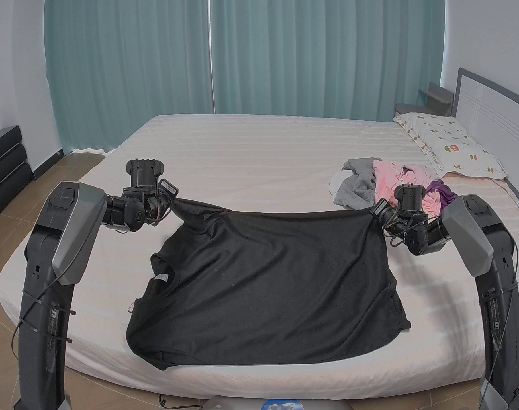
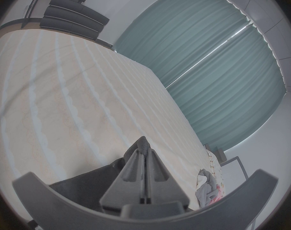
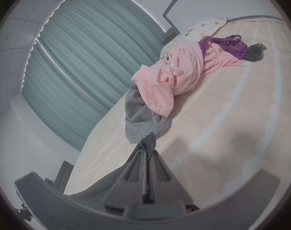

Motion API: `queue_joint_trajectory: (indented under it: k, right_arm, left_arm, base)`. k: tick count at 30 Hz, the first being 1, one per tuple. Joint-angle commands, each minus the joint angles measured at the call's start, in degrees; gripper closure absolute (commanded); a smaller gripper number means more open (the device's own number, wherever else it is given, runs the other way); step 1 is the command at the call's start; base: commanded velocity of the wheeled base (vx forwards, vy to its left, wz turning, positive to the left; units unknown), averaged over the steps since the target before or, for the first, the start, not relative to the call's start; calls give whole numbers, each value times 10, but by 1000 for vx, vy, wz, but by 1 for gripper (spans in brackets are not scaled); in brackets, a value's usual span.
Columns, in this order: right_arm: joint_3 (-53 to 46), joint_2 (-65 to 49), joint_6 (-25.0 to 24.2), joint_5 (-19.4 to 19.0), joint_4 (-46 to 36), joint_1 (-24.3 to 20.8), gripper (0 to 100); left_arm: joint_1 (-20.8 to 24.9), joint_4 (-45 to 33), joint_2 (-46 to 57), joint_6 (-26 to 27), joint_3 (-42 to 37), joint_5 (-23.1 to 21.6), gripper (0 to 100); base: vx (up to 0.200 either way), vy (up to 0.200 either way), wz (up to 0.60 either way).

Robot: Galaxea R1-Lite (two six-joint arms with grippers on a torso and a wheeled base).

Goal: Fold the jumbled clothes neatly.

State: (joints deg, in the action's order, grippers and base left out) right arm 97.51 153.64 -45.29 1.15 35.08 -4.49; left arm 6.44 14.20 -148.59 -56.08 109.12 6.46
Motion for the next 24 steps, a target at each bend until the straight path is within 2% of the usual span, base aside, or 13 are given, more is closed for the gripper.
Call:
queue_joint_trajectory:
  k: [1, 7, 10, 15, 17, 19, 24]
  right_arm:
    - [-4, 10, 1, 0, 0, -3, 0]
    - [-56, -19, 16, -1, 24, -2, 0]
    - [-123, -64, 18, -16, 57, 2, 0]
    - [-215, -135, 25, -31, 70, -2, 0]
    - [-271, -180, 23, -40, 69, -7, 0]
    - [-318, -207, 26, -40, 74, -18, 0]
    - [-422, -264, 21, -41, 75, -37, 0]
  left_arm:
    - [2, -1, -14, 0, 1, 0, 0]
    - [4, -6, -6, -1, -15, -1, 0]
    - [1, -5, 22, 0, -46, -3, 0]
    - [0, 0, 90, 1, -133, -32, 0]
    - [0, 1, 140, 3, -206, -78, 0]
    - [2, -1, 167, 5, -253, -101, 0]
    - [0, 1, 194, 31, -333, -115, 0]
  base:
    - [0, 0, 0]
    - [0, 0, 0]
    - [0, 0, 0]
    - [0, 0, 0]
    - [0, 0, 0]
    - [0, 0, 0]
    - [0, 0, 0]
